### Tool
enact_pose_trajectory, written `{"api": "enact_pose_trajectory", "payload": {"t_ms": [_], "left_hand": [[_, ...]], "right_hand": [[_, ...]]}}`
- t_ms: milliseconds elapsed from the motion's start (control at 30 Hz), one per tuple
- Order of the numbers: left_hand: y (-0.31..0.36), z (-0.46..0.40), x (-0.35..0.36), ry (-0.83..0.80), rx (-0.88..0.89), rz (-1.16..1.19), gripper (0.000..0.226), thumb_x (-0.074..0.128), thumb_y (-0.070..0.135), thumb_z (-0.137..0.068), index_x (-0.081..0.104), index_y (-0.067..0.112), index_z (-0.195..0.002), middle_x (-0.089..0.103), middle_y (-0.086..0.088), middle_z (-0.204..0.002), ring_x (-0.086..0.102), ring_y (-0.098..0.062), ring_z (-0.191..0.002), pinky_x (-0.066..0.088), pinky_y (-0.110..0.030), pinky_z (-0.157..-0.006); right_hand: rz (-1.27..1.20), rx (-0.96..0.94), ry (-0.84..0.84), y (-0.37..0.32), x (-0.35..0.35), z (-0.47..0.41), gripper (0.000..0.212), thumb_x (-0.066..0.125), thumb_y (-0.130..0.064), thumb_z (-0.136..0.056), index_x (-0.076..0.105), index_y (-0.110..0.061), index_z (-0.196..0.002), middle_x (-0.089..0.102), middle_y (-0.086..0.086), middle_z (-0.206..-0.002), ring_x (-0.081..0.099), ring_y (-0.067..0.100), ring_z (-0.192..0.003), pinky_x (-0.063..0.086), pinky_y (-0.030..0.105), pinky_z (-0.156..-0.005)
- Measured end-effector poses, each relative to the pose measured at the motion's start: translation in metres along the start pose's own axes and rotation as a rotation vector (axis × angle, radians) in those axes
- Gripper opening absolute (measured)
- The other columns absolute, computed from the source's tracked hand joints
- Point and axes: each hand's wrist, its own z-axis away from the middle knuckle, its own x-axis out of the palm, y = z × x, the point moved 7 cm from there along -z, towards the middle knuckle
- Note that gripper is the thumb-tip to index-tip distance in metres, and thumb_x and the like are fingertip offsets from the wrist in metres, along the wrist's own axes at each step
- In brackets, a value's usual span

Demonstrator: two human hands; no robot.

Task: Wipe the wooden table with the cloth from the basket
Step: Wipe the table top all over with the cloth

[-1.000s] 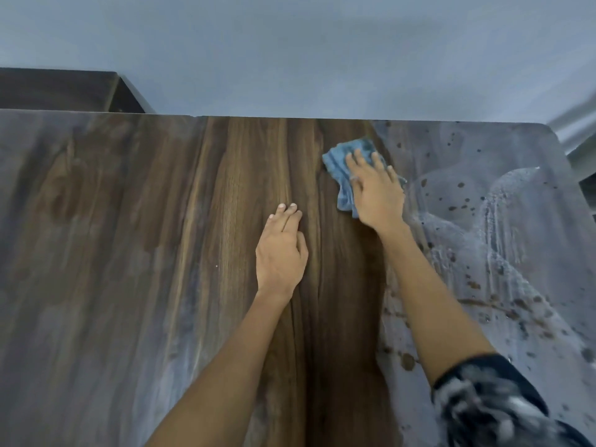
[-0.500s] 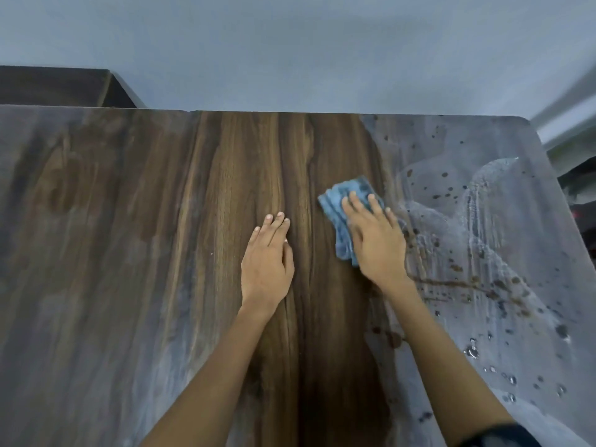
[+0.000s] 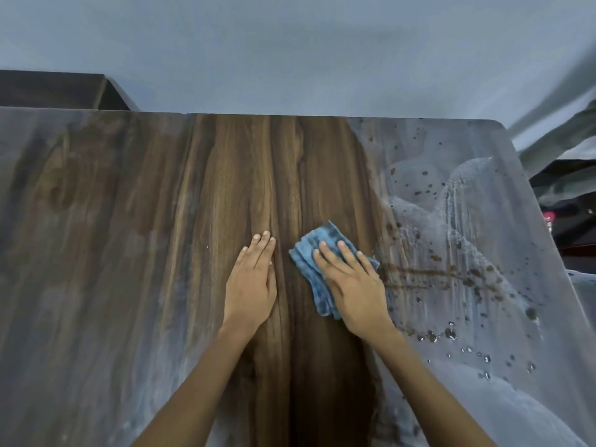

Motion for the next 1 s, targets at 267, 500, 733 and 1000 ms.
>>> {"api": "enact_pose_trajectory", "payload": {"t_ms": [267, 500, 733, 1000], "left_hand": [[0.004, 0.014, -0.005, 0.002, -0.027, -0.008, 0.043, 0.036, 0.012, -0.097, 0.036, 0.009, -0.140, 0.034, -0.003, -0.148, 0.024, -0.013, -0.139, 0.010, -0.025, -0.114], [0.002, 0.029, -0.005, -0.022, -0.003, -0.014, 0.045, 0.036, 0.014, -0.097, 0.031, 0.008, -0.142, 0.029, -0.004, -0.150, 0.019, -0.014, -0.140, 0.008, -0.025, -0.114], [-0.001, 0.045, -0.007, -0.033, -0.005, -0.038, 0.044, 0.029, 0.019, -0.100, 0.027, 0.013, -0.143, 0.024, 0.001, -0.152, 0.013, -0.010, -0.142, 0.001, -0.022, -0.113], [-0.003, 0.065, -0.009, -0.039, -0.026, -0.032, 0.044, 0.023, 0.024, -0.100, 0.025, 0.016, -0.144, 0.022, 0.003, -0.152, 0.008, -0.008, -0.141, -0.001, -0.023, -0.113]], "right_hand": [[-0.102, 0.250, 0.046, -0.005, -0.019, -0.070, 0.046, 0.028, -0.022, -0.101, 0.024, -0.023, -0.147, 0.020, -0.005, -0.155, 0.009, 0.022, -0.145, 0.009, 0.040, -0.117], [0.001, -0.066, -0.021, -0.044, 0.010, 0.027, 0.051, 0.035, -0.030, -0.088, 0.043, -0.021, -0.138, 0.045, -0.002, -0.143, 0.037, 0.022, -0.135, 0.021, 0.037, -0.110], [-0.031, 0.269, 0.030, 0.018, 0.000, 0.035, 0.049, 0.020, -0.035, -0.097, 0.034, -0.026, -0.143, 0.037, -0.008, -0.148, 0.031, 0.020, -0.138, 0.023, 0.041, -0.112], [-0.096, 0.314, 0.089, -0.026, -0.002, -0.010, 0.049, 0.022, -0.034, -0.100, 0.026, -0.021, -0.147, 0.029, -0.001, -0.152, 0.022, 0.026, -0.142, 0.018, 0.046, -0.113]]}}
